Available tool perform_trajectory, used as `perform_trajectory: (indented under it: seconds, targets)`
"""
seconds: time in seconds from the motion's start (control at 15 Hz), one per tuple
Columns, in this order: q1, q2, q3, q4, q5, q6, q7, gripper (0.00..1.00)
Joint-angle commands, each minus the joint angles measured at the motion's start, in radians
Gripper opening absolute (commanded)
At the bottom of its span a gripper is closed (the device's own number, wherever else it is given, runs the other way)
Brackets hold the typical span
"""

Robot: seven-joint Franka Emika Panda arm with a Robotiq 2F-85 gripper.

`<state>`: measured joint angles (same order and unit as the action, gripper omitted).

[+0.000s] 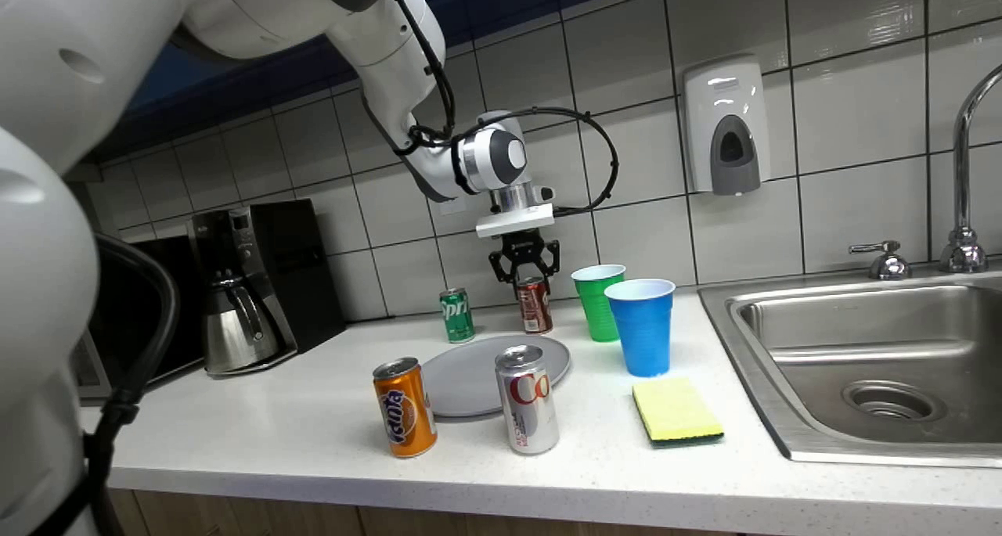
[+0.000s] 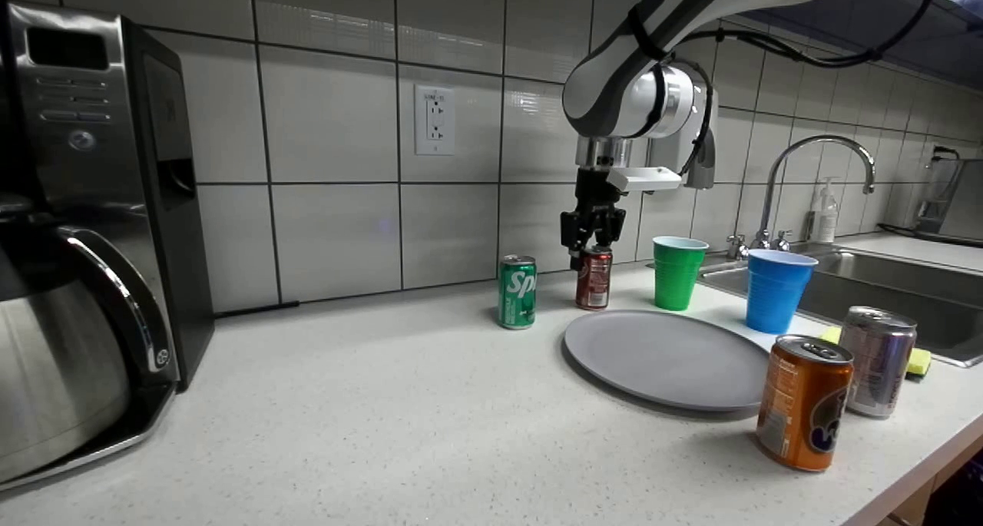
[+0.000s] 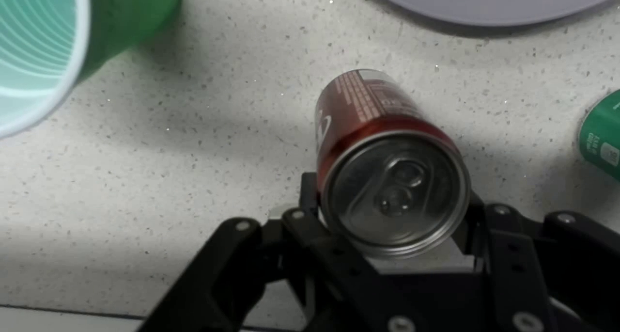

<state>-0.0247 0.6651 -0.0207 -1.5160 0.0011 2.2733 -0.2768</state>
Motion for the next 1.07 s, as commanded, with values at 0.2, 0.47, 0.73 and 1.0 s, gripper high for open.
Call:
perform_trajectory:
  seconds: [0.2, 0.47, 0.73, 1.0]
  targets:
    - [-0.005, -0.051, 0.016, -0.028, -0.018, -0.012, 0.031, 0.37]
    - [-0.005, -0.092, 0.022, -0.073, -0.014, 0.002, 0.032, 0.37]
    - [-0.002, -0.156, 0.028, -0.155, -0.013, 0.022, 0.032, 0.37]
    - [-0.007, -0.231, 0.036, -0.256, -0.002, 0.037, 0.027, 0.37]
